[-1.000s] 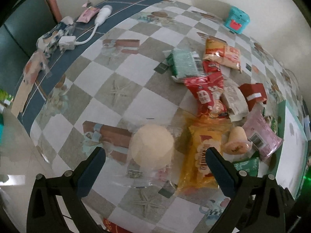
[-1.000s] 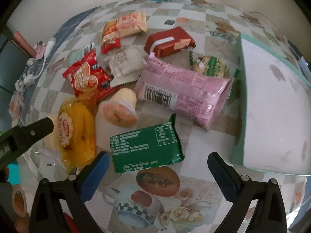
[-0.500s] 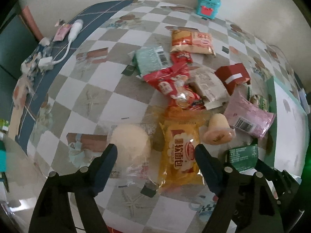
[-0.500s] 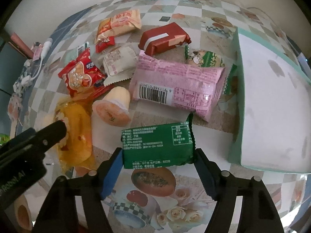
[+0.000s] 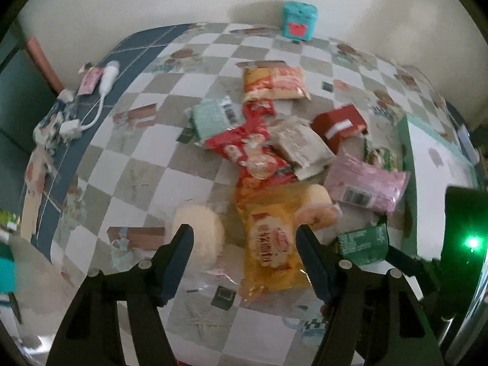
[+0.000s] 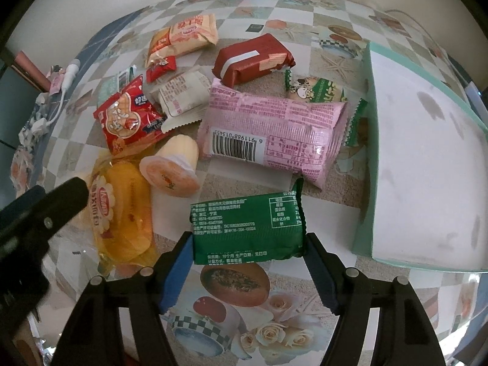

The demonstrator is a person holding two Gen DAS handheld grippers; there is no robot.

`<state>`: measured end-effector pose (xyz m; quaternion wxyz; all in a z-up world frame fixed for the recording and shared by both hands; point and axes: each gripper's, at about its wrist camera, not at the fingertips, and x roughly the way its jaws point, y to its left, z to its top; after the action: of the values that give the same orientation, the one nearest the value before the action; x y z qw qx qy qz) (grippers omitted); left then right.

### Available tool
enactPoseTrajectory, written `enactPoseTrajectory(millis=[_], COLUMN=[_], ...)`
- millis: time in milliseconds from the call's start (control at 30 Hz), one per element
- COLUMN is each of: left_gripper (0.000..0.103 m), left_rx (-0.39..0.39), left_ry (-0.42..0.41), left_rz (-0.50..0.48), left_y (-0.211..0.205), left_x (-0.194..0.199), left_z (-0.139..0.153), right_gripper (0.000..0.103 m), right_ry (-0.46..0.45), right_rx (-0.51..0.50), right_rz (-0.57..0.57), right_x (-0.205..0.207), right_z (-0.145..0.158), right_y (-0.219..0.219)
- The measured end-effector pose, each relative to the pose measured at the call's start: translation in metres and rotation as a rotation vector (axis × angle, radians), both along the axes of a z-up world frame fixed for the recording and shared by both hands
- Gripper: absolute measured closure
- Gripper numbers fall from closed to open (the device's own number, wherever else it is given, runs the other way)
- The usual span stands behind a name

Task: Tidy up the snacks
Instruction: 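Grasp the yellow bread bag with the left gripper while the right grasps the green biscuit pack, then carry both snacks to the white tray and release them inside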

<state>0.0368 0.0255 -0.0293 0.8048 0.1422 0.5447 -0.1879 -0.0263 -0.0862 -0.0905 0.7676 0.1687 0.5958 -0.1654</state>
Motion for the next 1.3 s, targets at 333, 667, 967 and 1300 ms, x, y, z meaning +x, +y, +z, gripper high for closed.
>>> enactPoseTrajectory(millis=[333, 667, 967, 1300], left_gripper=[0.06, 0.065, 0.07, 0.071], left_rx=[0.023, 0.014, -0.035, -0.081], left_ry=[0.102, 0.115, 0.078, -0.015], left_rz=[-0.057, -0.052, -0.003, 0.035], left_y=[-0.019, -0.023, -0.012, -0.009], left_x=[0.002, 0.005, 0.004, -0.005], left_z=[-0.025, -0.031, -0.017, 0.019], right_gripper=[0.029, 0.033, 0.034, 0.034], right_ry=[0.005, -0.005, -0.049, -0.155], right_rx=[0.0, -0.011, 0.008, 0.04], right_rz=[-0.004, 0.011, 0.004, -0.072], right_x=[-0.001, -0.002, -0.011, -0.033], right_z=[0.0, 0.004, 0.018, 0.051], right_y=[-0.001, 0.0, -0.002, -0.022])
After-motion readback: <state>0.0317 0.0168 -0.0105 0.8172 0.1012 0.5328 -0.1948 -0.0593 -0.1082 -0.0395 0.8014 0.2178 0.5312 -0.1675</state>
